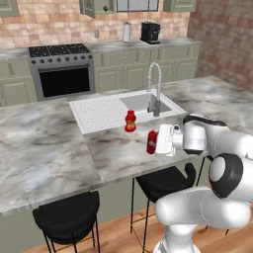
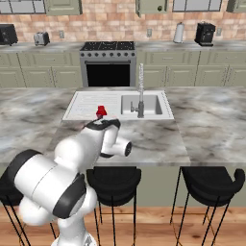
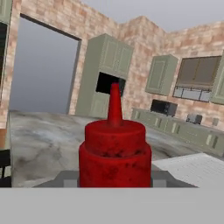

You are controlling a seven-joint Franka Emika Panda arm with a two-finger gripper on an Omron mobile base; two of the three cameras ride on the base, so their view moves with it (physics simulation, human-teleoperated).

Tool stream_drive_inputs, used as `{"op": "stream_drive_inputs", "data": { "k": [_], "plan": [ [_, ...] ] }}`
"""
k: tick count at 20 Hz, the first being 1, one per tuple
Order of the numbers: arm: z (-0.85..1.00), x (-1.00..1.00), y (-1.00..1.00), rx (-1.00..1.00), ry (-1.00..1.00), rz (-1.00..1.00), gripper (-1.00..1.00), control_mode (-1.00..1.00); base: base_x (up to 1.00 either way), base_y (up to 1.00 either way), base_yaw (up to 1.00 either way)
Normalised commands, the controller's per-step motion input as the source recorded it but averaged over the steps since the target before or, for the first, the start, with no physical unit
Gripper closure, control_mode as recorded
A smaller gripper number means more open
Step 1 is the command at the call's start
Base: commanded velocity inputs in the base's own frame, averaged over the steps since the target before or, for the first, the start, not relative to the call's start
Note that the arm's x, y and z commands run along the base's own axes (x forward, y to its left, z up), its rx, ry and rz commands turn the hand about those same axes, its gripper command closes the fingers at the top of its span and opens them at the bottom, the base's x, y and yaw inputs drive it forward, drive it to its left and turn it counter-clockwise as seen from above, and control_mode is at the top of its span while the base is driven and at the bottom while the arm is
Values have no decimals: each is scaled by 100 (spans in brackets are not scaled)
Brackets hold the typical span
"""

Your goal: The dining table condiment station is running low on ketchup. Refill the condiment station by opening the cabinet and taking the ketchup from the cabinet and placing it on the dining table.

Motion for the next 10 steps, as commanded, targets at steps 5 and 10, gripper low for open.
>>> {"op": "stream_drive_inputs", "data": {
  "k": [5, 10],
  "plan": [
    [-4, 48, -5, 18, 6, 6, 100, -100, 0, 0, 0],
    [-19, 27, 0, 5, 4, 1, 100, -100, 0, 0, 0]
  ]
}}
